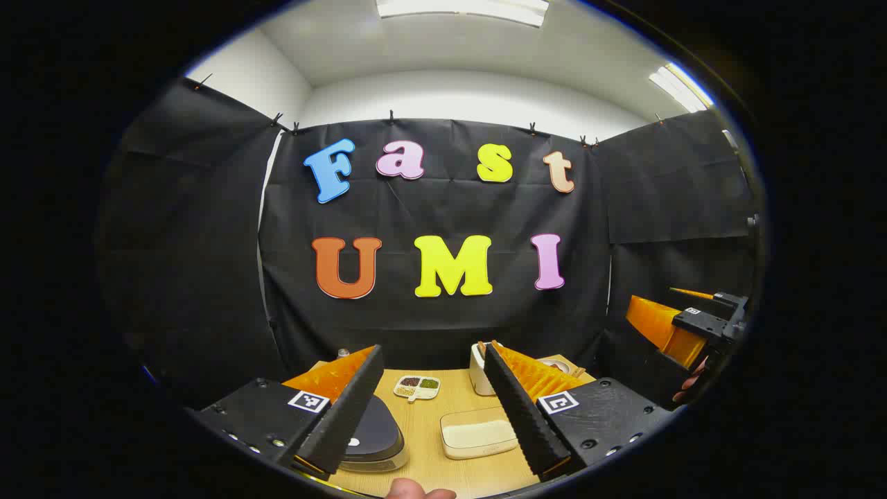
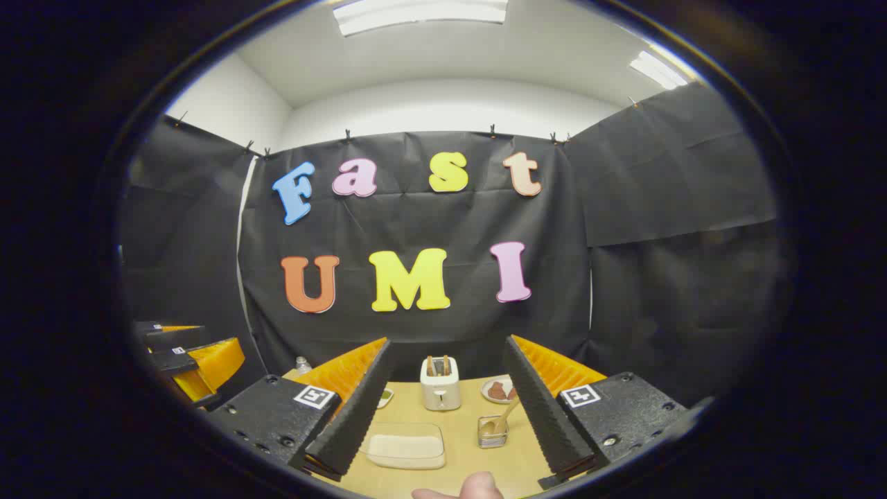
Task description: Close the left gripper, press the button to open the rice cooker; take a wooden spoon from the chopstick holder with the right hand, scoop a spoonful of rice and pour it into the rice cooker, then put the wooden spoon back into the chopstick holder.
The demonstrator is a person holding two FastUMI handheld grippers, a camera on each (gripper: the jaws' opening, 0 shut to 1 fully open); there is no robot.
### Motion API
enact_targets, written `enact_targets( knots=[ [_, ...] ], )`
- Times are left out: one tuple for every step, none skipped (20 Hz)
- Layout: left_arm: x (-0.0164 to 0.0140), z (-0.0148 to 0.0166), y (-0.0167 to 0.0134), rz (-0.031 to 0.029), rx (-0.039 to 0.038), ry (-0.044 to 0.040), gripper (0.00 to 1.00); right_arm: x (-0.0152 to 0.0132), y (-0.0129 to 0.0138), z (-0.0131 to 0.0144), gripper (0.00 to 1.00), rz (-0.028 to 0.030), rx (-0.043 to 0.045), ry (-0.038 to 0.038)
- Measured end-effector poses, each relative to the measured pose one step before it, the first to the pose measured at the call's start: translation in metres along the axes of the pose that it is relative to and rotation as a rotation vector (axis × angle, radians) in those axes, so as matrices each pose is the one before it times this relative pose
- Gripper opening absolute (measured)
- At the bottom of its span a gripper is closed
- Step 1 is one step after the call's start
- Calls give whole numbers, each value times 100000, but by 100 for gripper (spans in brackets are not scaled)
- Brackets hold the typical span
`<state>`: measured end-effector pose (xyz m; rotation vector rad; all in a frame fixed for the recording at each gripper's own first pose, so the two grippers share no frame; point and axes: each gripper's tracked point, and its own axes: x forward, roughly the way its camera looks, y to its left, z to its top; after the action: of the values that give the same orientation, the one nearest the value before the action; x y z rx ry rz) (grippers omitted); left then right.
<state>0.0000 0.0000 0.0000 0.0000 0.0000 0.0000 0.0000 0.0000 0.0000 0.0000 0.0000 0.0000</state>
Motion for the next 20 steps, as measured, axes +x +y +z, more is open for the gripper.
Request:
enact_targets(
  knots=[
    [-138,-102,40,267,15,57,94,104,-116,-44,99,75,274,9],
    [82,102,100,392,46,-7,94,91,-113,125,99,-207,367,-218],
    [30,-71,31,262,77,18,94,21,-57,-98,99,40,157,154],
    [-117,63,58,-102,-116,-82,94,18,-76,26,100,-42,122,-120],
    [19,28,-147,-78,-134,-253,94,139,-64,35,99,30,9,-59],
    [136,3,-85,-52,-147,-109,94,60,-52,-18,100,138,43,134],
    [77,-15,12,-186,-13,66,94,231,105,79,99,142,203,-144],
    [-3,-92,42,147,129,49,94,71,-10,56,100,111,54,101],
    [63,-31,-129,19,108,133,94,53,-138,-30,99,26,-151,-268],
    [35,18,-92,-50,90,-96,94,80,-113,137,99,-223,-257,-398],
    [160,-13,77,333,22,-60,94,187,-66,13,100,-119,216,-217],
    [14,-19,74,671,-207,90,94,93,11,-160,100,161,669,477],
    [-67,13,17,326,-437,-7,94,102,94,-263,99,226,635,602],
    [52,-24,7,128,28,-198,94,129,-66,-60,99,-27,333,83],
    [36,-45,-40,159,633,-38,94,183,-117,18,100,-296,110,-33],
    [10,17,71,175,812,-151,94,170,-114,-47,100,-211,185,138],
    [37,-118,-101,-199,571,-5,94,148,-94,-67,99,-418,336,22],
    [-69,-90,-207,-215,27,-106,94,42,-115,-69,100,-191,145,155],
    [89,-51,-221,-505,-618,33,94,37,-181,-25,100,-659,-295,-45],
    [123,230,-180,-433,-639,-345,94,63,-141,163,100,-395,-626,-437]
  ],
)
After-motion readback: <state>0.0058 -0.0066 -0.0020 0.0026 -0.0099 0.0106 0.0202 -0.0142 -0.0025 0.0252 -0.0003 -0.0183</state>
